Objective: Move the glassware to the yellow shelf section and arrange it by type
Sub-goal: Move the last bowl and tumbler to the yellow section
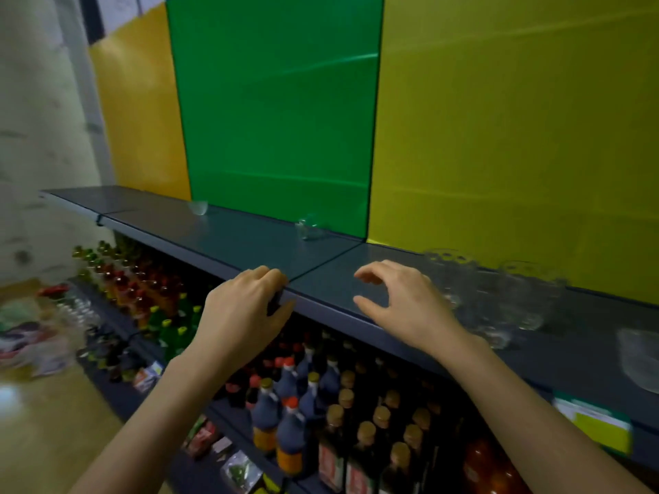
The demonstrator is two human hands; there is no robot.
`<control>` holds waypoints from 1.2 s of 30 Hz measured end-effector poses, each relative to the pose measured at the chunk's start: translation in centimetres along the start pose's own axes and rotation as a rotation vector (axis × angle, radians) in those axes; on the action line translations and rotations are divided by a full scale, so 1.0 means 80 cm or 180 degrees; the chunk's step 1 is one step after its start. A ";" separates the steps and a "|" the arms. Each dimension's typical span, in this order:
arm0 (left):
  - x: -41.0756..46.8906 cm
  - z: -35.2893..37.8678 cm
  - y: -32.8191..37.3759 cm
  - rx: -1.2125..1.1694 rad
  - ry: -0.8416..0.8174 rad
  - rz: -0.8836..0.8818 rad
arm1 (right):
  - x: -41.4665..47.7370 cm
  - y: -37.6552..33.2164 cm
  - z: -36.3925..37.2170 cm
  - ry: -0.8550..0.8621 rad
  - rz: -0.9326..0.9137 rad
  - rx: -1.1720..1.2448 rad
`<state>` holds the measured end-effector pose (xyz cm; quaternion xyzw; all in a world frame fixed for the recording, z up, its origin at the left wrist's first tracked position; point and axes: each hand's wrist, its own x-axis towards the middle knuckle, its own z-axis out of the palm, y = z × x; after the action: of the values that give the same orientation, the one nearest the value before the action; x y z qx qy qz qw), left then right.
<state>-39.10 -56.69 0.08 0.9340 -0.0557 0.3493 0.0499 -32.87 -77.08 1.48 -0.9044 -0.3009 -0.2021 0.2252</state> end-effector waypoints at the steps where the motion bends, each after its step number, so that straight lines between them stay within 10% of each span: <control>1: 0.000 0.000 -0.020 0.0009 -0.0024 -0.0003 | 0.012 -0.008 0.012 -0.0009 0.0036 0.0003; 26: 0.117 0.131 -0.347 -0.0757 -0.0119 0.0365 | 0.288 -0.042 0.231 0.0019 0.1352 -0.0134; 36: 0.241 0.228 -0.435 -0.0947 -0.0274 0.0494 | 0.425 0.029 0.268 0.0032 0.2882 0.0033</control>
<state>-7.98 -26.03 -2.84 0.9233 -0.1808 0.2997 0.1581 -1.39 -51.95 0.33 -0.9428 0.1250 -0.0862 0.2968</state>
